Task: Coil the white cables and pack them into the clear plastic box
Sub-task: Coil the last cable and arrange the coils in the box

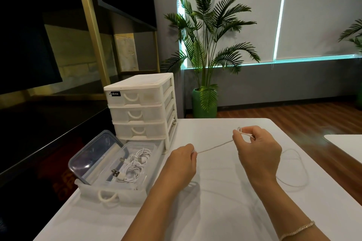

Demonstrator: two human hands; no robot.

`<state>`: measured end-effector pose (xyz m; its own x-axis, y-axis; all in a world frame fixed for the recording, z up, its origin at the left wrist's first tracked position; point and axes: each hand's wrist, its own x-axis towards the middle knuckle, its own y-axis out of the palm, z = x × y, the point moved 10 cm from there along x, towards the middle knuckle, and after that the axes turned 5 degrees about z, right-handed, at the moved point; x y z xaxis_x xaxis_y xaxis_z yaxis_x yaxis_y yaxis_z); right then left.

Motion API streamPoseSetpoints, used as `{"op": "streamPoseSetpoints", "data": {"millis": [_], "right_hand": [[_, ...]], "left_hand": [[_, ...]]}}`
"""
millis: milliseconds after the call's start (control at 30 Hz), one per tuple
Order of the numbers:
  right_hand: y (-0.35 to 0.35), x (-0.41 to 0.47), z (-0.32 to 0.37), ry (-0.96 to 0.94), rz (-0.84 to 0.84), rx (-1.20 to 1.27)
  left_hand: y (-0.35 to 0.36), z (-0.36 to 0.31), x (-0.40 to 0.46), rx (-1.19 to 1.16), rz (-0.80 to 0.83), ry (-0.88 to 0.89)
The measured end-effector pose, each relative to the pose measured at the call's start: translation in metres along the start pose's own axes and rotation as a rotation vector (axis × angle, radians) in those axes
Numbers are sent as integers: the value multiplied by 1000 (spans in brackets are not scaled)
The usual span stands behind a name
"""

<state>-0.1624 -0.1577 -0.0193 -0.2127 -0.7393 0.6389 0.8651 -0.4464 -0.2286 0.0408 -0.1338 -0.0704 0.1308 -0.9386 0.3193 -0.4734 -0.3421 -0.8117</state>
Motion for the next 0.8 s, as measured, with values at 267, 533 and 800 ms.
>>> {"op": "streamPoseSetpoints", "data": {"millis": [267,533,800], "right_hand": [[-7,1,1,-39,-33,-87],[-3,3,4,-66,17,66],[16,1,-8,241,194,387]], "left_hand": [[-6,-2,-2,-17,-17,-9],[-11,2,-2,-15,-61,-7],[-14,17,-2,-153,-97,-157]]}}
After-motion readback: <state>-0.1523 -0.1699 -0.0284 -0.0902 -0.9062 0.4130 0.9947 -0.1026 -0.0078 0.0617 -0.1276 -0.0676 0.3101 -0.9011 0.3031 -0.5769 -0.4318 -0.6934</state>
